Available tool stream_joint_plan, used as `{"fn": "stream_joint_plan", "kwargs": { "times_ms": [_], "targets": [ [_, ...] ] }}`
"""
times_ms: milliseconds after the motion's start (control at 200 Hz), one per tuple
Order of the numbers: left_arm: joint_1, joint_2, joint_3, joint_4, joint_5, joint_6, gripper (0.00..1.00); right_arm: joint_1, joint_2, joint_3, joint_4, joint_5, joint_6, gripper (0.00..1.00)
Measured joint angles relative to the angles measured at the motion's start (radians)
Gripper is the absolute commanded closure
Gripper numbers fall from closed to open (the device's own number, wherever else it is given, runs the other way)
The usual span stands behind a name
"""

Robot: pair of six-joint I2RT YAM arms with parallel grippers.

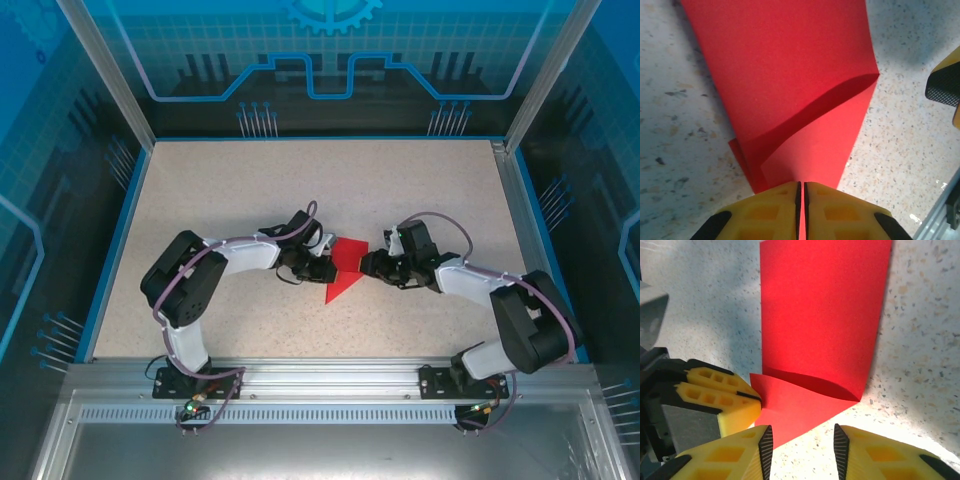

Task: Fold a paper plane with a square sheet of paper (pick it up from the middle)
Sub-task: Fourth fold the wing at the center of the table.

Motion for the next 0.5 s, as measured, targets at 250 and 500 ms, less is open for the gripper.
{"fn": "stream_joint_plan", "kwargs": {
  "times_ms": [250,500],
  "targets": [
    [0.006,0.034,0.004,-0.003,-0.024,0.014,0.89,0.001,0.083,0.0,0.018,-0.014,0.03,0.57],
    [0.008,0.041,0.009,-0.002,-0.023,0.018,0.9,0.002,0.138,0.008,0.072,-0.045,0.061,0.59]
  ]
}}
